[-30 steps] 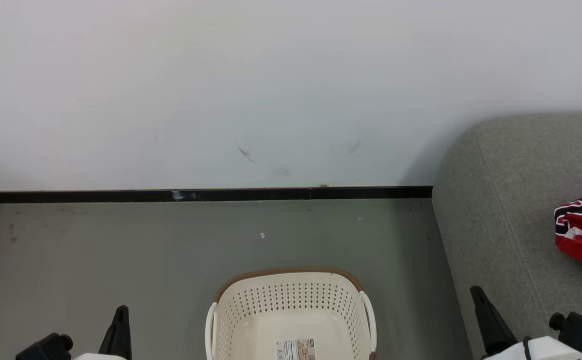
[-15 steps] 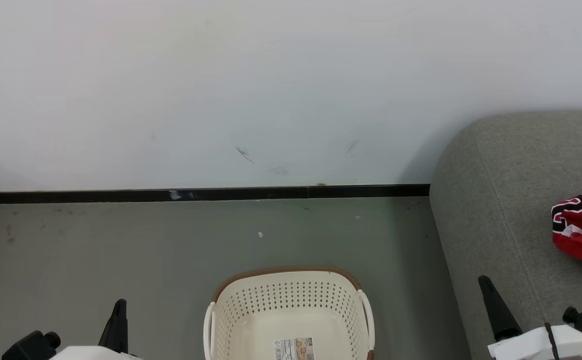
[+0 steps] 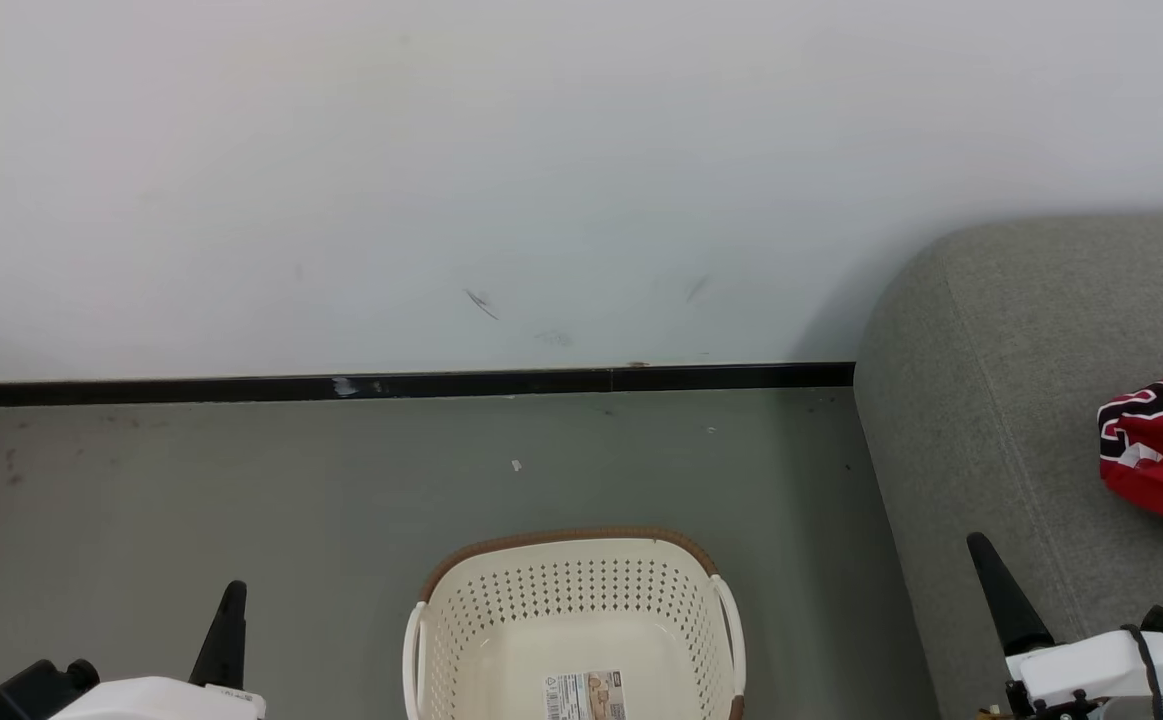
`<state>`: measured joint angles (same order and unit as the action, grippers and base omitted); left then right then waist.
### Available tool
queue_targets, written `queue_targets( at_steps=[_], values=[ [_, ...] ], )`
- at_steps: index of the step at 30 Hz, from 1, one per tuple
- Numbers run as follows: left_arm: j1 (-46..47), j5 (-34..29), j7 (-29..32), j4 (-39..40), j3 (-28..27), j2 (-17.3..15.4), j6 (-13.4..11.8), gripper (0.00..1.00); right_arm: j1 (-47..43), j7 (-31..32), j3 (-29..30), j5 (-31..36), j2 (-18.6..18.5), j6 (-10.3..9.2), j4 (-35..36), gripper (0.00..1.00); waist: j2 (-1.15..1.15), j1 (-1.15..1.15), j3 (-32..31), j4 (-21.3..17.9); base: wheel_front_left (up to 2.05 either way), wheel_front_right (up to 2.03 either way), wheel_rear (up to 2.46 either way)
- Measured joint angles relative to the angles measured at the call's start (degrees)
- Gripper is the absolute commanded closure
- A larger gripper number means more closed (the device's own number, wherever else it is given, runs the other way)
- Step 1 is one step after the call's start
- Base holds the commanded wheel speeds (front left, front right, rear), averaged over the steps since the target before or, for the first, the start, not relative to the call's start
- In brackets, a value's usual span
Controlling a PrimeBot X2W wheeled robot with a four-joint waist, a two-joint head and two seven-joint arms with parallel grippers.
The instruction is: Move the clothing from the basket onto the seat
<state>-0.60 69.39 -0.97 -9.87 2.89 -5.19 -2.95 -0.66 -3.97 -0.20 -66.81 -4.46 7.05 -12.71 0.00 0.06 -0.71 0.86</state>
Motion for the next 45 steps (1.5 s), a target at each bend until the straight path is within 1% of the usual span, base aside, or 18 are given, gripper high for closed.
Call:
queue_targets(
  at_steps=[7,9,23,30,33,45],
  values=[
    [0.4,5.0,1.5,-0.3,-1.4,0.5,1.3,1.0,1.0,1.0,0.4,-6.6,-0.5,0.0,-0.6,1.0,0.0,-0.01,0.2,-0.2,0.0,0.0,0.0],
    [0.6,7.3,2.0,-0.4,-2.0,0.9,2.0,1.0,1.2,1.6,0.6,-9.5,-0.8,0.0,-0.7,1.0,0.0,-0.02,0.3,-0.3,0.0,0.0,0.0],
    [2.0,17.5,4.7,-0.9,-4.8,1.8,4.7,1.0,3.1,3.6,1.1,-22.7,-1.5,0.01,-1.6,1.0,0.0,-0.03,0.5,-0.7,0.0,0.0,0.0],
    [2.6,22.5,6.0,-1.2,-6.2,2.4,6.5,1.0,3.7,4.6,1.3,-29.3,-1.9,0.01,-2.2,1.0,0.0,-0.03,0.7,-0.9,0.0,0.0,0.0],
    [2.7,23.4,6.0,-1.4,-6.3,2.6,6.8,1.0,4.1,4.7,1.3,-30.5,-2.0,0.01,-2.3,1.0,0.0,-0.02,0.7,-0.9,0.0,0.0,0.0],
    [2.9,23.4,6.2,-1.7,-6.4,2.6,7.0,1.0,4.6,4.8,1.3,-30.5,-2.0,0.01,-2.4,1.0,0.0,-0.03,0.7,-0.9,0.0,0.0,0.0]
  ],
)
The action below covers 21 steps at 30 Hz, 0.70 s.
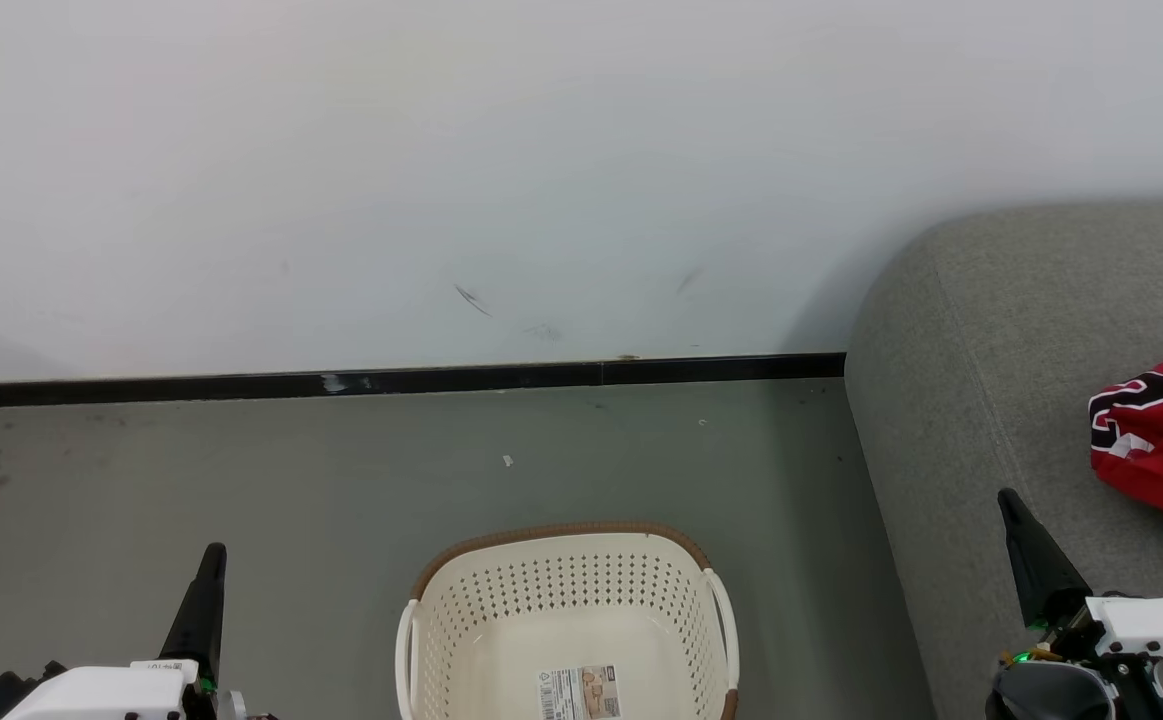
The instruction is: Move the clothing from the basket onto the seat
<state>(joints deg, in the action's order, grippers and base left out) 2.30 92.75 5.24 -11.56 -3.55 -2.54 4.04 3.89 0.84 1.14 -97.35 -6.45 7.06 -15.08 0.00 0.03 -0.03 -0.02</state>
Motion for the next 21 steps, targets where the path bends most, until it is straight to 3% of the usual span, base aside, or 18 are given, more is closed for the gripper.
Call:
queue_targets(
  at_steps=[21],
  values=[
    [0.6,0.0,0.1,-0.5,0.0,0.0,0.1,1.0,0.0,0.0,0.0,-0.1,0.0,0.0,-0.2,1.0,0.0,-0.01,0.0,0.0,0.0,0.0,0.0]
  ],
)
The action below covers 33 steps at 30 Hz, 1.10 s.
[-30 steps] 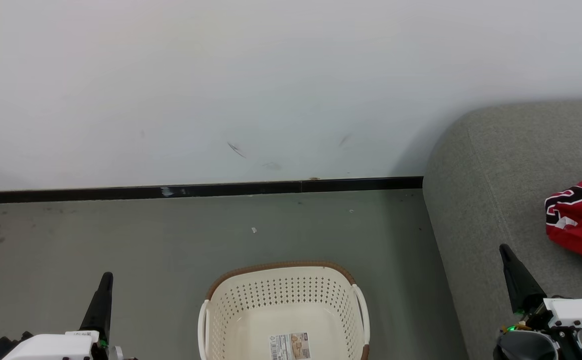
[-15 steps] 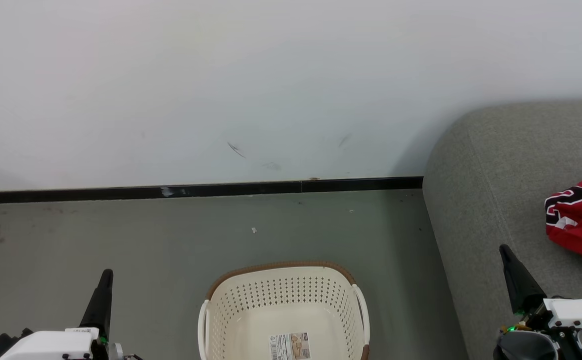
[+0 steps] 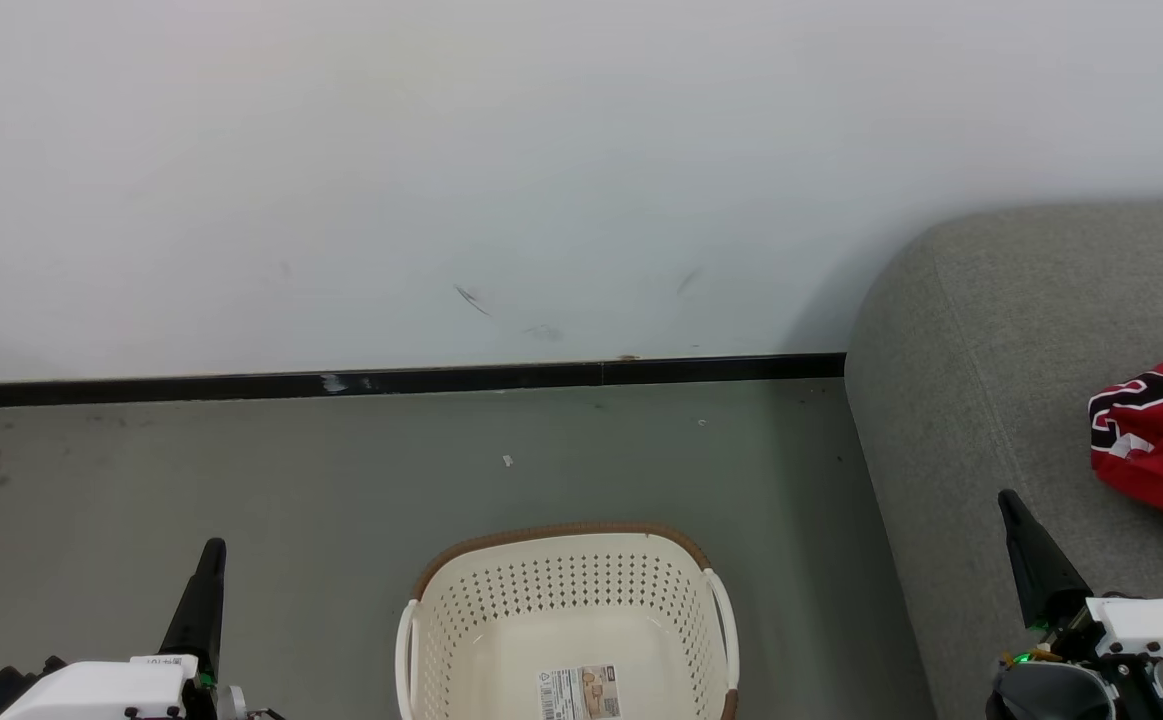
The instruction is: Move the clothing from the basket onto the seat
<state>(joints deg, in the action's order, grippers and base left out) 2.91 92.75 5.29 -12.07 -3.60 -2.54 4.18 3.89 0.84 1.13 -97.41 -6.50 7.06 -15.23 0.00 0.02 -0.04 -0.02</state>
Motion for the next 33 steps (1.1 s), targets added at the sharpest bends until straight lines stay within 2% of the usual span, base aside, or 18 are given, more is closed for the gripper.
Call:
queue_targets(
  at_steps=[33],
  values=[
    [0.0,0.0,0.0,-0.4,-0.1,0.0,0.5,1.0,0.0,0.0,0.0,-0.3,-0.1,0.0,-0.1,1.0,0.0,-0.01,0.0,0.0,0.0,0.0,0.0]
  ],
)
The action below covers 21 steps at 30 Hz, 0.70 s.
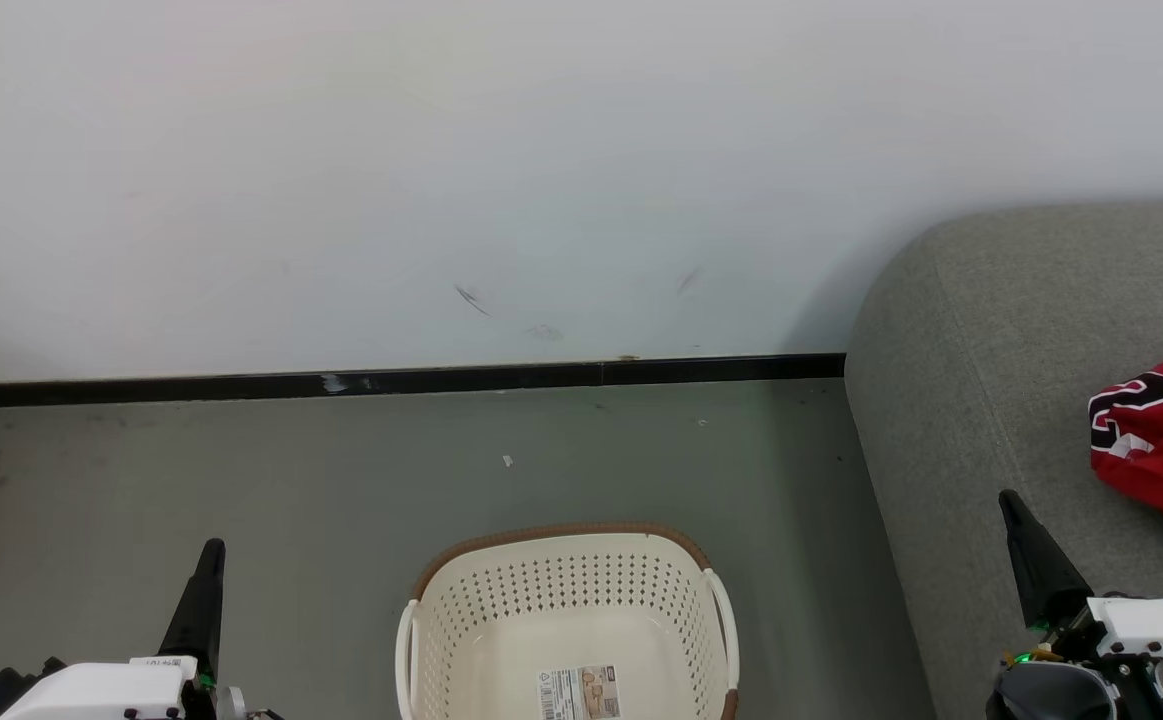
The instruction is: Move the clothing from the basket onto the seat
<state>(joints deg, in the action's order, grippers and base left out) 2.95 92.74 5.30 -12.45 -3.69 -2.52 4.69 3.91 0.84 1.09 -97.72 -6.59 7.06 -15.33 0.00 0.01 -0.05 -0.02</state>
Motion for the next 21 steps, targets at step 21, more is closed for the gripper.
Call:
queue_targets(
  at_steps=[21],
  values=[
    [0.1,0.0,0.0,-0.3,-0.1,0.0,0.0,1.0,0.0,0.0,0.0,0.0,0.0,0.0,0.0,1.0,0.0,0.0,0.0,0.0,0.0,0.0,0.0]
  ],
)
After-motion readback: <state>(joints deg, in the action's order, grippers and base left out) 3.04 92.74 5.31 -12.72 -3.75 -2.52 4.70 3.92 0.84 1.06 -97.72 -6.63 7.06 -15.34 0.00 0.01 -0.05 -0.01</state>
